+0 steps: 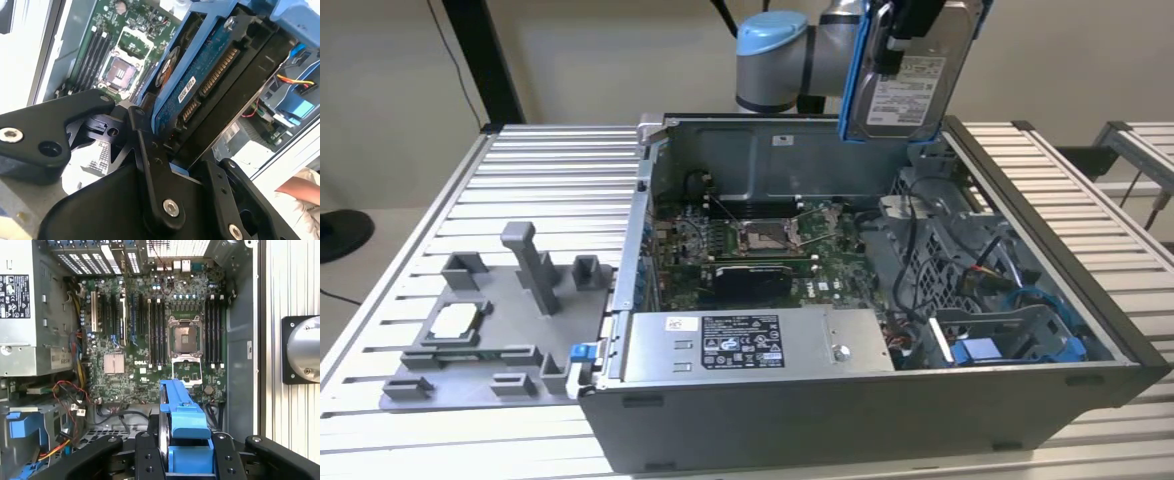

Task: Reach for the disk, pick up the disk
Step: 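Pick up the disk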

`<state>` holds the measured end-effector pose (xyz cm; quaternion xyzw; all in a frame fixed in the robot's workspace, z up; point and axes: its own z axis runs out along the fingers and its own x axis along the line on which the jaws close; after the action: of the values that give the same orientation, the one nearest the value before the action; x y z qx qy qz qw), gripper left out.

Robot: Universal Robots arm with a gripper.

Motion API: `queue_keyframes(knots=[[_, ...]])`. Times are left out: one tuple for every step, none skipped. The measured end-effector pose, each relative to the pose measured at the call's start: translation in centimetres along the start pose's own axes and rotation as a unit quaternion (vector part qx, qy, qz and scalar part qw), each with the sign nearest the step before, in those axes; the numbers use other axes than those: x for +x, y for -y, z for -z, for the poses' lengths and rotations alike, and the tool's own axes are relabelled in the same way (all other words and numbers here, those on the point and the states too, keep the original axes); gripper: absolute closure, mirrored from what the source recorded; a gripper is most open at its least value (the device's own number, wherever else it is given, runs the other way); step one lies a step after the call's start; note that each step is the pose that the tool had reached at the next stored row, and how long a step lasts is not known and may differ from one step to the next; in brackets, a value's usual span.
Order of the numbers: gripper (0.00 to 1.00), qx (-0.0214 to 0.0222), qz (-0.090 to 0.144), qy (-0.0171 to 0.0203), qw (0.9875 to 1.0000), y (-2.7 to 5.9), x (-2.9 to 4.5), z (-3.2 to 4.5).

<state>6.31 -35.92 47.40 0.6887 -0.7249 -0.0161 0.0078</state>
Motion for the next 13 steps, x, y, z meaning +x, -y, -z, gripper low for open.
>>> queue_keyframes(knots=[[1.00, 0.0000, 0.000, 0.0000, 1.0000, 0.28, -0.02, 0.01], [1.00, 0.0000, 0.000, 0.0000, 1.0000, 0.56, -0.03, 0.02], [1.00, 0.0000, 0.000, 0.0000, 1.0000, 0.81, -0.04, 0.03], [1.00, 0.0000, 0.000, 0.0000, 1.0000, 1.06, -0.05, 0.03], [1.00, 0.0000, 0.000, 0.0000, 1.0000, 1.30, -0.07, 0.04], [1.00, 0.0000, 0.000, 0.0000, 1.0000, 1.54, -0.08, 0.05], [1.00, 0.0000, 0.000, 0.0000, 1.0000, 1.77, -0.09, 0.06], [1.00, 0.0000, 0.000, 0.0000, 1.0000, 1.95, -0.10, 0.06], [1.00, 0.0000, 0.000, 0.0001, 1.0000, 2.02, -0.11, 0.06], [1.00, 0.0000, 0.000, 0.0000, 1.0000, 2.05, -0.11, 0.06], [1.00, 0.0000, 0.000, 0.0000, 1.0000, 2.05, -0.11, 0.07], [1.00, 0.0000, 0.000, 0.0000, 1.0000, 2.06, -0.11, 0.07], [1.00, 0.0000, 0.000, 0.0000, 1.0000, 2.11, -0.11, 0.07]])
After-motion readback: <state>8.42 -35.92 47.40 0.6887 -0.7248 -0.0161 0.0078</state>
